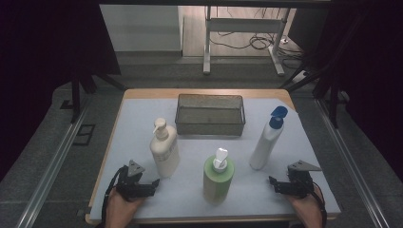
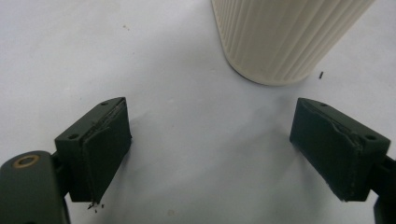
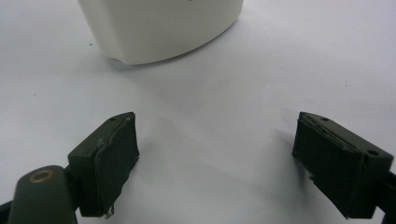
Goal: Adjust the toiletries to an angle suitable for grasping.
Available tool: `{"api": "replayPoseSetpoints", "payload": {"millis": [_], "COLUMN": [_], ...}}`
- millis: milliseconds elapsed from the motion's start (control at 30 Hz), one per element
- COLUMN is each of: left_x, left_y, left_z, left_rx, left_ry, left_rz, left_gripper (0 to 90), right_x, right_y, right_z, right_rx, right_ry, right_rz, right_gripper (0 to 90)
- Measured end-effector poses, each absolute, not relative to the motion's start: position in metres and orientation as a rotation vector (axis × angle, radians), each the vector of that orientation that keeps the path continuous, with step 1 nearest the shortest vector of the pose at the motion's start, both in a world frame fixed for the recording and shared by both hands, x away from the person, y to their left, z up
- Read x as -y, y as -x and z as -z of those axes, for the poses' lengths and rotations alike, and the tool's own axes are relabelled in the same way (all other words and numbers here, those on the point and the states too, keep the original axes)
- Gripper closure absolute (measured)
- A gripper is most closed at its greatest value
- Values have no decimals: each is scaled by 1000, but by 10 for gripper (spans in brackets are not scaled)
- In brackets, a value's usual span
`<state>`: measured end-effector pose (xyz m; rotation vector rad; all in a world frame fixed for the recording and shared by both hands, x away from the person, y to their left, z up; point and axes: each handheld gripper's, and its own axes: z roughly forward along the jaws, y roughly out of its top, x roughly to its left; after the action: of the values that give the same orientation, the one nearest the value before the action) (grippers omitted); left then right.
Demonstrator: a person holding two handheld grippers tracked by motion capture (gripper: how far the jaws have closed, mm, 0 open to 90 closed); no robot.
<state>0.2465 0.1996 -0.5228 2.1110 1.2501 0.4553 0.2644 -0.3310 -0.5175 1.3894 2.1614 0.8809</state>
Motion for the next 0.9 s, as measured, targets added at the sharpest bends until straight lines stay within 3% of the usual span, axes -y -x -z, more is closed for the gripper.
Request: {"api": "replayPoseSetpoints", "payload": {"millis": [900], "left_x": [-200], "left_y": [-246], "left_z": [523], "left_rx": [-1249], "left_ry": [-2109], "left_rz": [-457], "left_gripper": [123], "right_x": [331], "right_y": [-265], "right_z": [516], "right_rx": [-2183], "right_ry": [-1386], "right_rz": [-873], "right_gripper": [151]}}
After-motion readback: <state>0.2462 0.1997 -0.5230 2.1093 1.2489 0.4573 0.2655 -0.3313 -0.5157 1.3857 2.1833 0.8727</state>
